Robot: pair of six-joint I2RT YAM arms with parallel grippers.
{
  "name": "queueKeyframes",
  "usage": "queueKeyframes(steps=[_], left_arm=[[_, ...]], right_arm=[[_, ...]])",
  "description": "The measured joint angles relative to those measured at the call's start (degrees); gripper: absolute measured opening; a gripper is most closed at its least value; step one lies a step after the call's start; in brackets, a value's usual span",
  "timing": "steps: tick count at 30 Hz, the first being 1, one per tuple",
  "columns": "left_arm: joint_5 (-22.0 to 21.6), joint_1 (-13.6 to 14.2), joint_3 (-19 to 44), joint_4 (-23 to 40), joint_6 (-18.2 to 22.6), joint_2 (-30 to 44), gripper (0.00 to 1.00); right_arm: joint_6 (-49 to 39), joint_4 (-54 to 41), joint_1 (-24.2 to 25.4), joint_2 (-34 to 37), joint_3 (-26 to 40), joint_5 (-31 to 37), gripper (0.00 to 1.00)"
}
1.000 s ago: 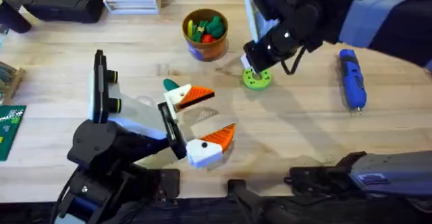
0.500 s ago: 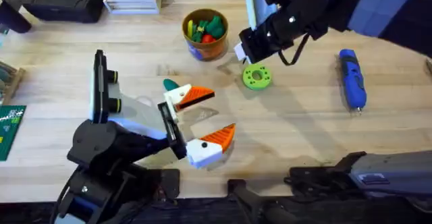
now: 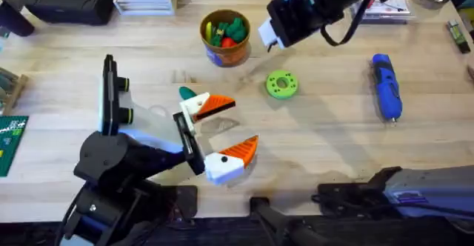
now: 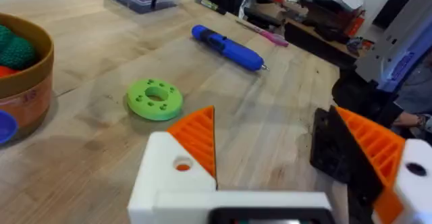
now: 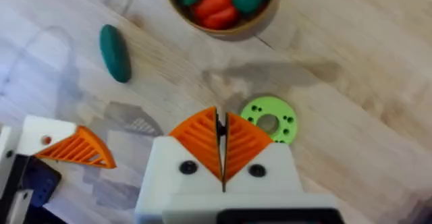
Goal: Pick up the gripper from the table and insert it into the empty holder that is missing its gripper. Then pick up a screw, insert it into the mounting hole, and use the screwdriver to tighten it. Finally, clean up the table by picking up the vegetable and placing it into the bucket.
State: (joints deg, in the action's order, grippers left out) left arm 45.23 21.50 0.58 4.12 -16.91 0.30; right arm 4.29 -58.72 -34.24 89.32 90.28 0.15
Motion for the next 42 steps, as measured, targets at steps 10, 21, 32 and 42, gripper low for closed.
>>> queueKeyframes(steps=[10,21,32,42], left_arm=[[0.0,0.0,0.0,0.0,0.0,0.0,0.986],[0.0,0.0,0.0,0.0,0.0,0.0,0.986],[0.0,0.0,0.0,0.0,1.2,0.0,0.986],[0.0,0.0,0.0,0.0,4.7,0.0,0.986]], right_arm=[[-6.5,0.3,-7.9,0.0,2.8,-3.3,0.005],[-7.4,0.0,-13.8,0.0,2.9,-5.6,0.005],[-7.3,0.0,-16.2,0.0,2.9,-7.1,0.005],[-7.3,0.0,-16.2,0.0,2.9,-8.9,0.005]])
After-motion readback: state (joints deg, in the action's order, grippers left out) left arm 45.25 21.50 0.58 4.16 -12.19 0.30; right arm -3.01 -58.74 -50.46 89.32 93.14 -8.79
